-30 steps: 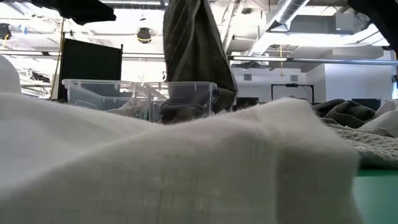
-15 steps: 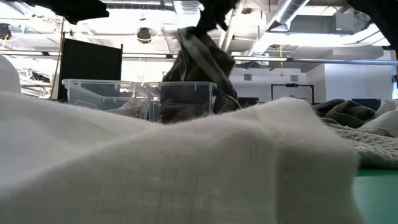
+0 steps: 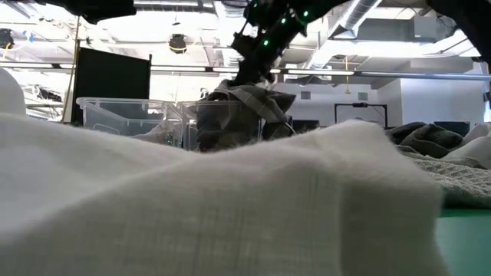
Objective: Sort towels by color in basket
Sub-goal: Put the dark gray patterned towel into the right transparent bin
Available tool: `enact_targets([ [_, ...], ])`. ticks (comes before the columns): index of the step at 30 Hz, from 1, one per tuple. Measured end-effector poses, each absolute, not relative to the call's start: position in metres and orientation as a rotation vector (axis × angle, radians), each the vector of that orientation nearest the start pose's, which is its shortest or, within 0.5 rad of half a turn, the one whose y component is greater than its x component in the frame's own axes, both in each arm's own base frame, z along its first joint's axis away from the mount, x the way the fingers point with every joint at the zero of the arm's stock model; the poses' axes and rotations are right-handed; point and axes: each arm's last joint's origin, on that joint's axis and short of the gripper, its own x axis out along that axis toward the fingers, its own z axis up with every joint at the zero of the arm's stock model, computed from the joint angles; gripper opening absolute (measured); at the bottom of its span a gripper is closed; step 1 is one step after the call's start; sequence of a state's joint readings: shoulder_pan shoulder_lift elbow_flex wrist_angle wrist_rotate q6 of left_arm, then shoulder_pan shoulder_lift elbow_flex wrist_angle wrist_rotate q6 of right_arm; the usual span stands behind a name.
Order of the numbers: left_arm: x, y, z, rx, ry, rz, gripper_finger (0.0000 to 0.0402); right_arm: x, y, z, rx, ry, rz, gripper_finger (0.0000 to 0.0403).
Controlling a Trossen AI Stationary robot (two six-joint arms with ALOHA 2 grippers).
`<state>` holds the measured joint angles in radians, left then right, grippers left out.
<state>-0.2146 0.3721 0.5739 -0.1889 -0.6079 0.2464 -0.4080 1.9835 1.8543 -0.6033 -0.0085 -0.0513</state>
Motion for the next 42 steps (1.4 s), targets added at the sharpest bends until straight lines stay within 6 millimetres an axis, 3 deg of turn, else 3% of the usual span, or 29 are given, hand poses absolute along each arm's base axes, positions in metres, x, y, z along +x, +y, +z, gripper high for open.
enact_targets([
  [7,0.095,-0.004,0.311,0.283,0.023,0.397,0.0180,0.443,-0.189,0.253,0.186,0.821,-0.303,0.0022],
  [14,0.095,-0.003,0.311,0.311,0.034,0.408,0.0180,0.463,-0.200,0.234,0.193,0.973,-0.273,0.0025],
  [18,0.095,-0.003,0.311,0.318,0.037,0.413,0.0180,0.473,-0.197,0.228,0.142,1.038,-0.223,0.0054],
  [23,0.095,-0.003,0.310,0.311,0.038,0.415,0.0180,0.478,-0.191,0.246,0.090,1.007,-0.195,0.0138],
  [26,0.095,-0.003,0.310,0.301,0.039,0.414,0.0180,0.469,-0.188,0.273,0.072,0.952,-0.201,0.0204],
  [31,0.095,-0.003,0.310,0.301,0.042,0.414,0.0180,0.442,-0.177,0.329,0.070,0.881,-0.220,0.0296],
  [35,0.095,-0.003,0.309,0.286,0.045,0.412,0.0180,0.409,-0.162,0.368,0.067,0.914,-0.259,0.0324],
  [38,0.094,-0.003,0.308,0.277,0.049,0.411,0.0180,0.386,-0.151,0.373,0.037,1.080,-0.352,0.0321],
  [42,0.092,-0.003,0.307,0.252,0.051,0.409,0.0180,0.373,-0.148,0.347,0.064,1.331,-0.393,0.0310],
])
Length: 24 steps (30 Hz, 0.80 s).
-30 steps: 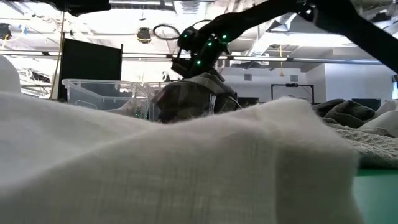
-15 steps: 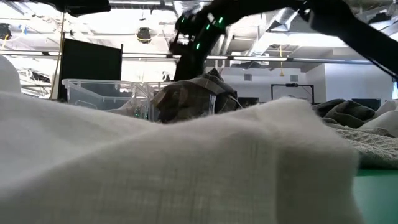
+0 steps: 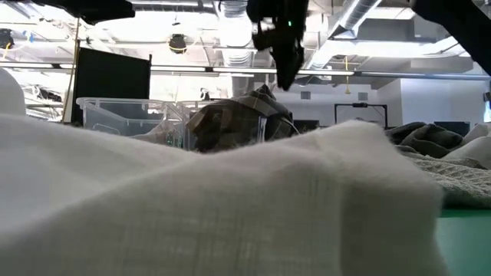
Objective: Sort towels by color in basket
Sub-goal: Put the dark gray patterned towel into the right transparent bin
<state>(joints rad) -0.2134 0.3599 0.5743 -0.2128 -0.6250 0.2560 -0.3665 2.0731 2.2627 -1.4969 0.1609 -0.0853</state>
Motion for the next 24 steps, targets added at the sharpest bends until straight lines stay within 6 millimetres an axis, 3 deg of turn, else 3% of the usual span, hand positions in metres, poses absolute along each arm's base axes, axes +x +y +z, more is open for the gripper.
enact_targets([
  [7,0.092,-0.003,0.303,0.205,0.080,0.373,0.0180,0.367,-0.161,0.297,-0.021,1.471,-0.486,0.0306],
  [12,0.092,-0.004,0.302,0.198,0.087,0.366,0.0180,0.363,-0.175,0.276,-0.046,1.366,-0.507,0.0306],
  [20,0.092,-0.004,0.300,0.180,0.102,0.366,0.0180,0.361,-0.191,0.223,-0.085,1.304,-0.476,0.0302],
  [24,0.092,-0.004,0.299,0.168,0.103,0.366,0.0180,0.368,-0.192,0.215,-0.125,1.219,-0.482,0.0263],
])
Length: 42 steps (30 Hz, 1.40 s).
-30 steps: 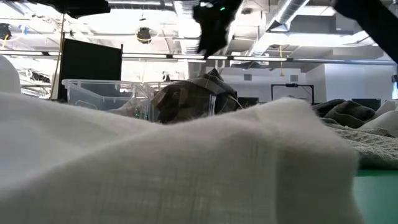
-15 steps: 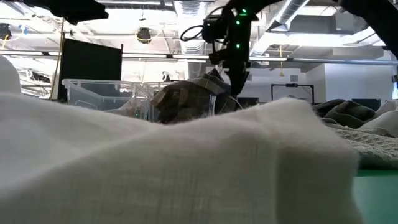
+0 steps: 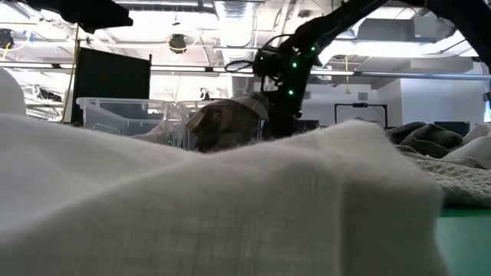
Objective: Sort towels by color in basket
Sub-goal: Put the dark gray patterned towel into the right transparent bin
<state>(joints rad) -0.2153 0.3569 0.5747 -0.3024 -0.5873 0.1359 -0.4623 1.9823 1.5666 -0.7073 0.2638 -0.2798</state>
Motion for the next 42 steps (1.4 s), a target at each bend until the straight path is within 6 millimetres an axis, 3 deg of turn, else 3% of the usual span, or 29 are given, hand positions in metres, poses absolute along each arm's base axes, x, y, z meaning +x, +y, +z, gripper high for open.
enact_targets([
  [3,0.092,-0.004,0.299,0.166,0.107,0.366,0.0180,0.371,-0.192,0.216,-0.135,1.188,-0.486,0.0193],
  [8,0.091,-0.004,0.297,0.167,0.128,0.365,0.0180,0.371,-0.188,0.215,-0.160,1.223,-0.454,0.0032],
  [9,0.091,-0.004,0.297,0.163,0.129,0.365,0.0180,0.369,-0.187,0.216,-0.158,1.236,-0.449,0.0021],
  [14,0.091,-0.004,0.297,0.159,0.128,0.366,0.0180,0.357,-0.180,0.234,-0.197,1.283,-0.517,0.0024],
  [17,0.091,-0.004,0.297,0.159,0.128,0.366,0.0180,0.348,-0.172,0.262,-0.249,1.228,-0.589,0.0018],
  [25,0.092,-0.004,0.298,0.148,0.117,0.367,0.0180,0.349,-0.127,0.366,-0.345,0.785,-0.694,0.0018],
  [29,0.092,-0.004,0.298,0.148,0.117,0.367,0.0180,0.356,-0.108,0.394,-0.379,0.584,-0.626,0.0018],
  [31,0.092,-0.004,0.298,0.148,0.117,0.367,0.0180,0.361,-0.106,0.392,-0.383,0.579,-0.613,0.0018],
  [37,0.092,-0.004,0.299,0.161,0.104,0.368,0.0180,0.387,-0.118,0.362,-0.310,0.593,-0.490,0.0018],
  [42,0.092,-0.004,0.302,0.160,0.082,0.368,0.0180,0.413,-0.141,0.323,-0.269,0.601,-0.425,0.0017],
])
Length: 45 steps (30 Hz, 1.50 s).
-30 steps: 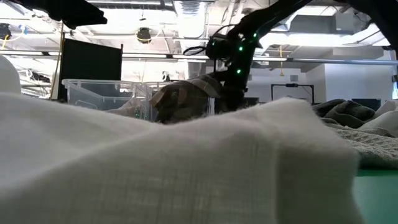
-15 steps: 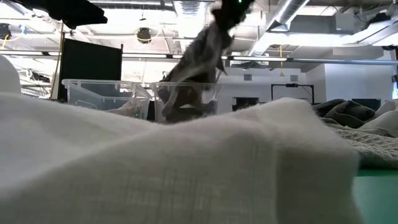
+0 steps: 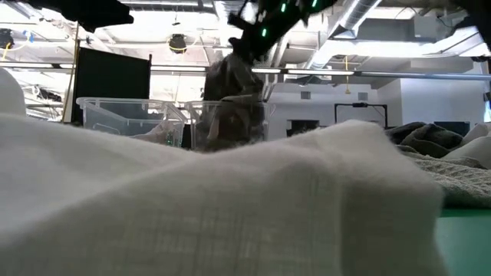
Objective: Sort towels by color in basket
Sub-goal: Put the dark gray patterned towel into the right transparent bin
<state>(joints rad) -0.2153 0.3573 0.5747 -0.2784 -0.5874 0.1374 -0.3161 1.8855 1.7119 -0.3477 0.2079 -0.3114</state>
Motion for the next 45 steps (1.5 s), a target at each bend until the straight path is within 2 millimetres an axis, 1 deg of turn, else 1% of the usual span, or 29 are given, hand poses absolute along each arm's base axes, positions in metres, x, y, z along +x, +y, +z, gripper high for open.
enact_targets([
  [3,0.092,-0.004,0.302,0.171,0.085,0.366,0.0180,0.422,-0.162,0.299,-0.164,0.597,-0.353,0.0017],
  [6,0.092,-0.004,0.302,0.185,0.087,0.365,0.0180,0.424,-0.181,0.273,-0.065,0.654,-0.313,0.0017],
  [9,0.092,-0.004,0.302,0.196,0.088,0.364,0.0180,0.423,-0.196,0.249,0.018,0.725,-0.301,0.0017],
  [13,0.092,-0.004,0.302,0.197,0.088,0.364,0.0180,0.421,-0.209,0.234,0.087,0.745,-0.268,0.0017],
  [15,0.092,-0.004,0.302,0.197,0.088,0.364,0.0180,0.421,-0.209,0.226,0.090,0.783,-0.258,0.0017],
  [17,0.092,-0.004,0.302,0.197,0.088,0.364,0.0180,0.423,-0.205,0.220,0.070,0.825,-0.248,0.0018],
  [21,0.092,-0.004,0.302,0.198,0.089,0.364,0.0180,0.423,-0.195,0.218,0.047,0.886,-0.262,0.0023],
  [23,0.092,-0.004,0.302,0.198,0.089,0.364,0.0180,0.424,-0.190,0.224,0.046,0.886,-0.278,0.0030],
  [25,0.092,-0.004,0.302,0.195,0.088,0.364,0.0180,0.429,-0.184,0.233,0.032,0.873,-0.277,0.0042],
  [28,0.092,-0.004,0.302,0.192,0.088,0.364,0.0180,0.435,-0.177,0.260,-0.001,0.818,-0.288,0.0066],
  [30,0.092,-0.004,0.302,0.186,0.088,0.364,0.0180,0.438,-0.175,0.278,-0.025,0.772,-0.291,0.0089],
  [31,0.092,-0.004,0.302,0.185,0.087,0.364,0.0180,0.438,-0.175,0.285,-0.026,0.767,-0.293,0.0103],
  [34,0.092,-0.004,0.301,0.181,0.092,0.363,0.0180,0.436,-0.175,0.296,-0.009,0.779,-0.304,0.0156],
  [37,0.092,-0.004,0.299,0.177,0.109,0.361,0.0180,0.429,-0.178,0.304,0.025,0.833,-0.317,0.0215],
  [40,0.092,-0.004,0.299,0.177,0.112,0.361,0.0180,0.415,-0.182,0.308,0.067,0.947,-0.323,0.0263],
  [43,0.092,-0.004,0.299,0.168,0.112,0.361,0.0180,0.401,-0.183,0.320,0.102,1.041,-0.329,0.0288],
  [45,0.092,-0.004,0.298,0.164,0.119,0.361,0.0180,0.394,-0.180,0.334,0.104,1.041,-0.334,0.0293],
])
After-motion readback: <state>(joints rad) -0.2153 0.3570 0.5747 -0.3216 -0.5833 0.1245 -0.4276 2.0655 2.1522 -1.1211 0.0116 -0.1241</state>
